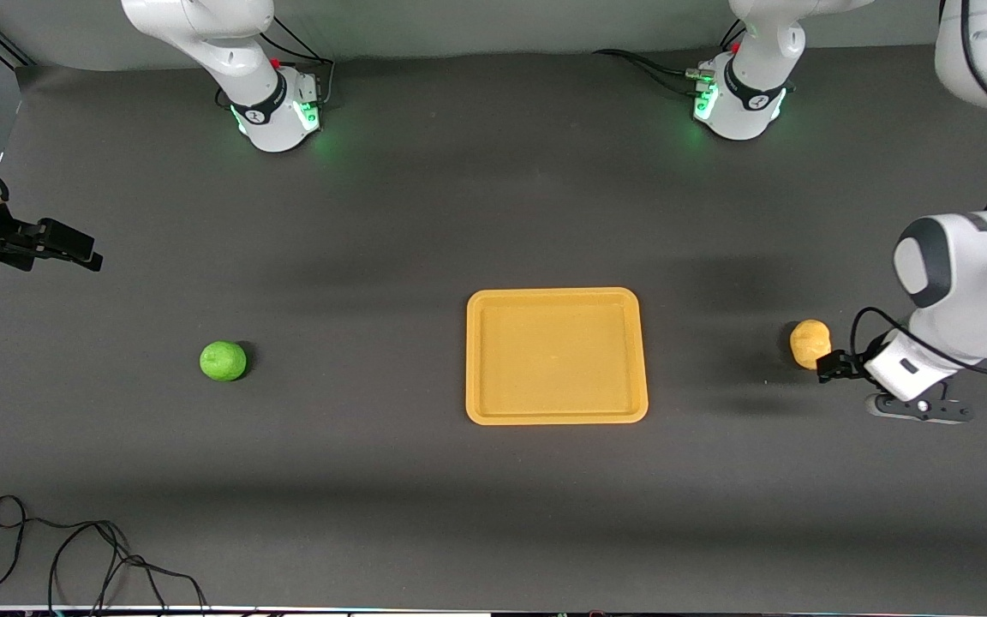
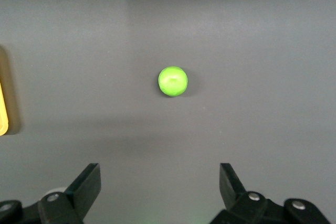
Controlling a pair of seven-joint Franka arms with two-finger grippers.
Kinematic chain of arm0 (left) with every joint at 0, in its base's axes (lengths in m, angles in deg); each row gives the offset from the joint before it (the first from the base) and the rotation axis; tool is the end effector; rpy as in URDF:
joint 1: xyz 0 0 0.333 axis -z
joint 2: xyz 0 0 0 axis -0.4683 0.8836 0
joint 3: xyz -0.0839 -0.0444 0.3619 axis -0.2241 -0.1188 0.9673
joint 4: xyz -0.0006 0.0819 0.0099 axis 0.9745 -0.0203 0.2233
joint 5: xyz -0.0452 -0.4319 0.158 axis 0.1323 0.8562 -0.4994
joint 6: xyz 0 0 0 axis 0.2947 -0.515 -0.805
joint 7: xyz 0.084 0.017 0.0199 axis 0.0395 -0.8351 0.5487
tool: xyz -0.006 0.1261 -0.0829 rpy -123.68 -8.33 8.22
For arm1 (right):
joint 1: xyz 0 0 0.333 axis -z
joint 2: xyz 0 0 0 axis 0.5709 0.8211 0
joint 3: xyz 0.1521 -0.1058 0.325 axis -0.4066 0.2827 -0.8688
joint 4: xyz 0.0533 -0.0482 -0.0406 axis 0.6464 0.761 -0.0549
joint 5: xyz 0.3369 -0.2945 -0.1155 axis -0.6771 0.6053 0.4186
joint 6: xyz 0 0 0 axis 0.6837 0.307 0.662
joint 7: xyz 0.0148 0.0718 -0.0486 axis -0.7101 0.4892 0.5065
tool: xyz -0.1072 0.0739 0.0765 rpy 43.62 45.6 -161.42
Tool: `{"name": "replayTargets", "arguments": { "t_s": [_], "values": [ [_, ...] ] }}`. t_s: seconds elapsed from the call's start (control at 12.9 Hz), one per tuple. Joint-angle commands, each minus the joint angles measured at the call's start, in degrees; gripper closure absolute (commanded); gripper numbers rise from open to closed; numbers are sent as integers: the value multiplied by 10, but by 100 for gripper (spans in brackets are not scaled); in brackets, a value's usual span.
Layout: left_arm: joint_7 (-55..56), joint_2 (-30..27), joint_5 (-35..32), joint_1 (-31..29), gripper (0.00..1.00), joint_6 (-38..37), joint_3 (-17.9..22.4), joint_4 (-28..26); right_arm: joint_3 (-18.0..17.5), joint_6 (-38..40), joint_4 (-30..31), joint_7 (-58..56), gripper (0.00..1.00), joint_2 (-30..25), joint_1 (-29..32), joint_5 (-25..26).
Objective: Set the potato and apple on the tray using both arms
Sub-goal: 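Reach the left gripper down to the yellow potato and grasp it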
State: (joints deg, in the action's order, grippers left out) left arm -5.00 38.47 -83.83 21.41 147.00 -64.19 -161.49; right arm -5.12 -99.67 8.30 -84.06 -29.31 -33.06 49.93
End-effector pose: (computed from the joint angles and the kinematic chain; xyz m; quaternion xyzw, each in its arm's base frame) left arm 0.7095 0.0513 0.2461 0.9977 -0.0598 0.0311 0.0011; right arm 0.6239 -0.0318 0.6026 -0.9993 0.0274 0.0245 0.0034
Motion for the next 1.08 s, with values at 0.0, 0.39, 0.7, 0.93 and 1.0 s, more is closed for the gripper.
{"name": "replayTargets", "arguments": {
  "t_s": [0.0, 0.39, 0.7, 0.93, 1.0],
  "values": [
    [-17, 9, 2, -11, 4, 93, -1, -59, 6, 8, -13, -12, 0, 6, -7, 2],
    [-59, 36, 2, -34, 4, 190, -2, -123, 6, 8, -13, -13, 0, 9, -7, 4],
    [-66, 25, 3, -43, 4, 184, -9, -137, 6, 8, -13, -13, 0, 9, -7, 4],
    [-66, 0, 3, -43, 3, 152, -11, -137, 5, 8, -13, -12, 0, 9, -7, 4],
    [-67, -22, 4, -43, 3, 115, -11, -137, 5, 8, -14, -12, 0, 9, -7, 4]
  ]
}}
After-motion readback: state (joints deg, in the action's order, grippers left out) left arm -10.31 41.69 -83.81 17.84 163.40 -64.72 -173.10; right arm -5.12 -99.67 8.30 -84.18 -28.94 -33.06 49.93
